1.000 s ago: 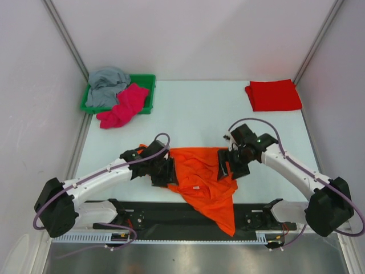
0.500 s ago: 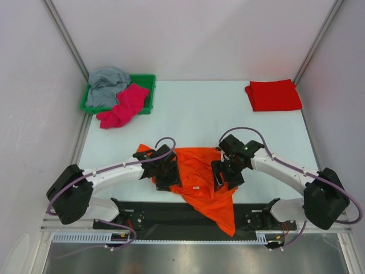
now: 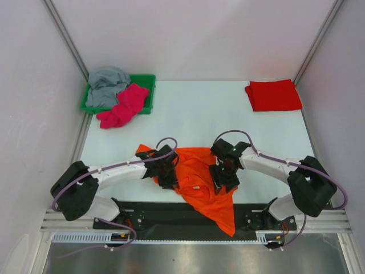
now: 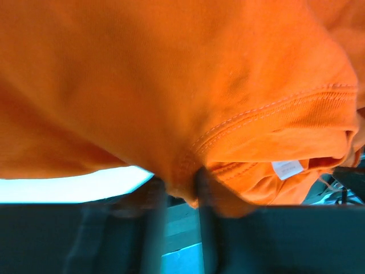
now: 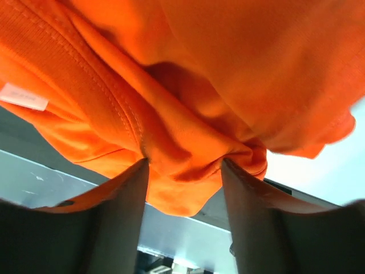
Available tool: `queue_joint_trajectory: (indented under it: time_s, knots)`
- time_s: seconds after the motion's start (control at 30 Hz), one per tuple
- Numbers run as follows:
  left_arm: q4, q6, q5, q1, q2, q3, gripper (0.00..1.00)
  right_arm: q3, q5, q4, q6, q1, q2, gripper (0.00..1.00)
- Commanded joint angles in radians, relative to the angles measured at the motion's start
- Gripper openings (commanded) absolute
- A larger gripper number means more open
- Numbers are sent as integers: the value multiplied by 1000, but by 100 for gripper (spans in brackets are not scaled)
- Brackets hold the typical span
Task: Fold and stack the t-shirts
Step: Flatten the tshirt out
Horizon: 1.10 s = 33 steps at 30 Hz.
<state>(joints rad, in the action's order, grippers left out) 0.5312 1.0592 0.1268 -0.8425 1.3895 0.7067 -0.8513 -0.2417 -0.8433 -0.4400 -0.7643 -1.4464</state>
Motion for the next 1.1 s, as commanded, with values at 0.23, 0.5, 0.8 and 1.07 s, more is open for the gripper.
queue_joint_trajectory:
  time_s: [0.23,0.5,0.8,1.07]
  knots:
    - [127,-295,-118,-7,9,330,0,-81,-1,21,12,17,35,1]
    - [56,-507,-44,-7,100,779,0,-259,-42,-115,20,251,242,0]
    - [19,-576,227,-10,402,1447,0,-782,139,-388,11,398,334,0]
    - [184,-604,194,159,422,1550,0,-749,-2,-260,-91,165,336,0]
